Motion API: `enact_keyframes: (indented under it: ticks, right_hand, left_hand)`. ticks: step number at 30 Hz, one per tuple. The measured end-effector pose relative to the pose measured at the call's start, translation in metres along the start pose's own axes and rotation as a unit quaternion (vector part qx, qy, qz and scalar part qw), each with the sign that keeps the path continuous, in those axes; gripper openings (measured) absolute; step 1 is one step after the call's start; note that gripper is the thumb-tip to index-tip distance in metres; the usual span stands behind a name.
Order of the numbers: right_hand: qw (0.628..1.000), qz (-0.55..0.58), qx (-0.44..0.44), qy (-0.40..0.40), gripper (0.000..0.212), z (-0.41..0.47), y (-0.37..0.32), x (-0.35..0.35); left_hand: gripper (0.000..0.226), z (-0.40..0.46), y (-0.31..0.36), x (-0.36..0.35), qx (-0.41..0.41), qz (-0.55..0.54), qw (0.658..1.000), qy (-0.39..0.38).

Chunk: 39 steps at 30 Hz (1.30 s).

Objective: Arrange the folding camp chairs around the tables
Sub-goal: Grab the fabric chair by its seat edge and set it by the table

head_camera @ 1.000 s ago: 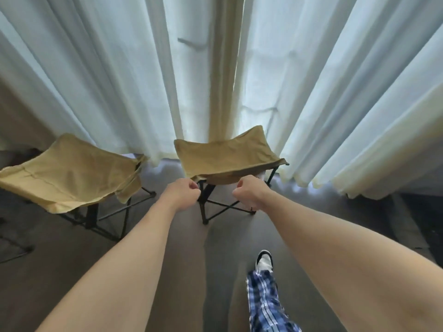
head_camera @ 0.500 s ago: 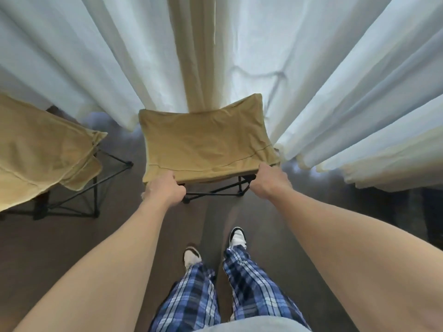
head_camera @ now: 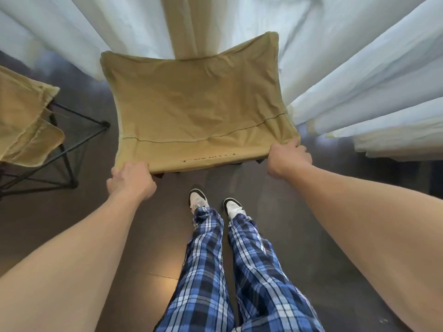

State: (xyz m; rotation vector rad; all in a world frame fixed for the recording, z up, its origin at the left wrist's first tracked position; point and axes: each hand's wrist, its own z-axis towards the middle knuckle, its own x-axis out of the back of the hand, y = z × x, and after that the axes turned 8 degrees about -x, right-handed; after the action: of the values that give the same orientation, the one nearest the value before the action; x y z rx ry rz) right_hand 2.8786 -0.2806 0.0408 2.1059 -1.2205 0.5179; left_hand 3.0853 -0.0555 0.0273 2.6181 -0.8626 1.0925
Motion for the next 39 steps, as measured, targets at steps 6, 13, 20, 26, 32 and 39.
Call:
enact_keyframes:
  ticks: [6, 13, 20, 26, 32, 39]
  right_hand:
    - [0.998, -0.030, 0.026, 0.042, 0.040, 0.023, 0.002, -0.010]
    - [0.976, -0.113, 0.134, 0.133, 0.038, 0.009, -0.001, -0.006]
    - [0.918, -0.175, 0.288, 0.210, 0.029, -0.048, -0.052, 0.020]
    - [0.847, -0.261, 0.405, 0.226, 0.025, -0.137, -0.139, -0.002]
    - [0.754, -0.347, 0.490, 0.266, 0.028, -0.269, -0.239, -0.073]
    - [0.605, -0.497, 0.538, 0.313, 0.034, -0.456, -0.346, -0.196]
  left_hand:
    - [0.039, 0.008, -0.005, -0.020, 0.007, -0.034, 0.995, 0.089]
    - [0.032, -0.034, -0.023, -0.036, 0.033, -0.061, 0.991, 0.118]
    - [0.026, -0.113, -0.087, -0.055, 0.115, -0.108, 0.976, 0.150]
    - [0.032, -0.199, -0.172, -0.103, 0.244, -0.190, 0.939, 0.149]
    - [0.028, -0.303, -0.267, -0.194, 0.375, -0.275, 0.879, 0.105]
    - [0.030, -0.432, -0.369, -0.312, 0.476, -0.362, 0.795, 0.100]
